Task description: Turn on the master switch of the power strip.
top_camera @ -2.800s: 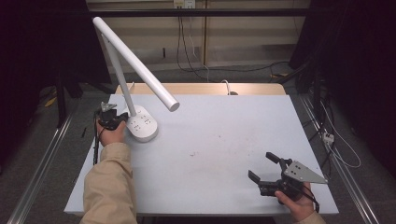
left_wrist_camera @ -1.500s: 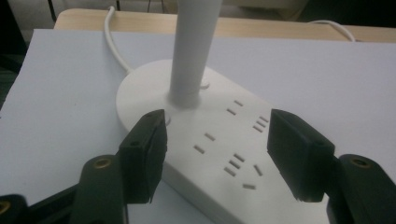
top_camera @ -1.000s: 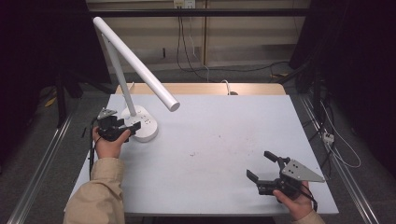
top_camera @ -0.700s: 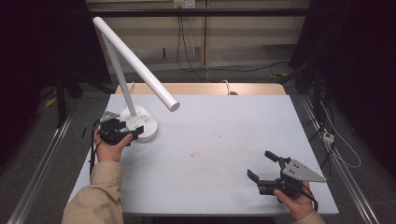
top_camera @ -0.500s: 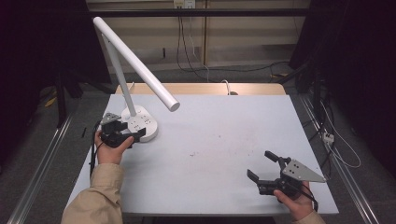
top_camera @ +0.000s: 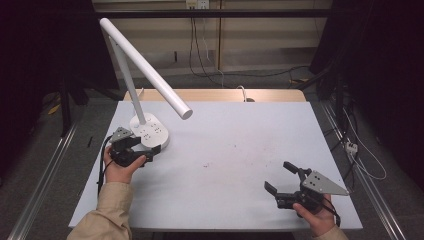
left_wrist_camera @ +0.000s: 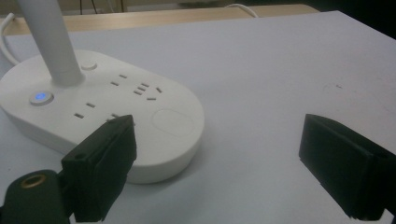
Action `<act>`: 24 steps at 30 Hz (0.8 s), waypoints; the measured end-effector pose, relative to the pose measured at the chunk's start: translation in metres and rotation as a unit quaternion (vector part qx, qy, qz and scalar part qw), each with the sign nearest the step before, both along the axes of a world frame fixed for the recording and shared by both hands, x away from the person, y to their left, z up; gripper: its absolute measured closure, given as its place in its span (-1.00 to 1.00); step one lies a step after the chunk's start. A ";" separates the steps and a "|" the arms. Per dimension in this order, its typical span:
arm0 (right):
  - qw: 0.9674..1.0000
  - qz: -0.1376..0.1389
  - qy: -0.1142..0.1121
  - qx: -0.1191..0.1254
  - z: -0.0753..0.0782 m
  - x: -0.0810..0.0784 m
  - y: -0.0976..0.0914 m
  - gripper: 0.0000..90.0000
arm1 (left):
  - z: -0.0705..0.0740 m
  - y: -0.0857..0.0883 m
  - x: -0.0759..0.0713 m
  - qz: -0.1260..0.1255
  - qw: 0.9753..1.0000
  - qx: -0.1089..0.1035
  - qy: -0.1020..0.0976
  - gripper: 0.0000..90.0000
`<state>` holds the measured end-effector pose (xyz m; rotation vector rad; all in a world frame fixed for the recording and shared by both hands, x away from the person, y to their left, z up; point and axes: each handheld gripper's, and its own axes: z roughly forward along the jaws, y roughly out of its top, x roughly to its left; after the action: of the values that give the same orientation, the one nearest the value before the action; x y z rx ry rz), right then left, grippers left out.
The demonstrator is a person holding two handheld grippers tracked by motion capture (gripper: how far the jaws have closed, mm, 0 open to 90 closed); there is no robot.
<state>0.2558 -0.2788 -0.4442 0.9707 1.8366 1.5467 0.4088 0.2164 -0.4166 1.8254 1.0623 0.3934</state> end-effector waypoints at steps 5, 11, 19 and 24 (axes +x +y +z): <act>1.000 0.001 0.000 0.000 0.000 0.000 0.000 -0.87 | 0.000 -0.004 -0.005 -0.011 1.000 -0.001 -0.001 -0.76; 1.000 0.001 0.003 0.002 -0.001 0.000 0.000 -0.87 | 0.001 -0.009 -0.011 -0.024 1.000 0.003 -0.007 -0.76; 1.000 -0.001 0.002 0.003 0.000 0.000 -0.001 -0.87 | 0.002 -0.014 -0.018 -0.036 0.999 0.006 -0.013 -0.76; 1.000 0.000 0.003 0.002 0.000 0.000 -0.001 -0.87 | -0.001 -0.014 -0.023 -0.039 0.999 0.000 -0.011 -0.76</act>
<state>0.2554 -0.2796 -0.4446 0.9781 1.8367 1.5504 0.3858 0.2026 -0.4179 1.8532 0.9735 0.3658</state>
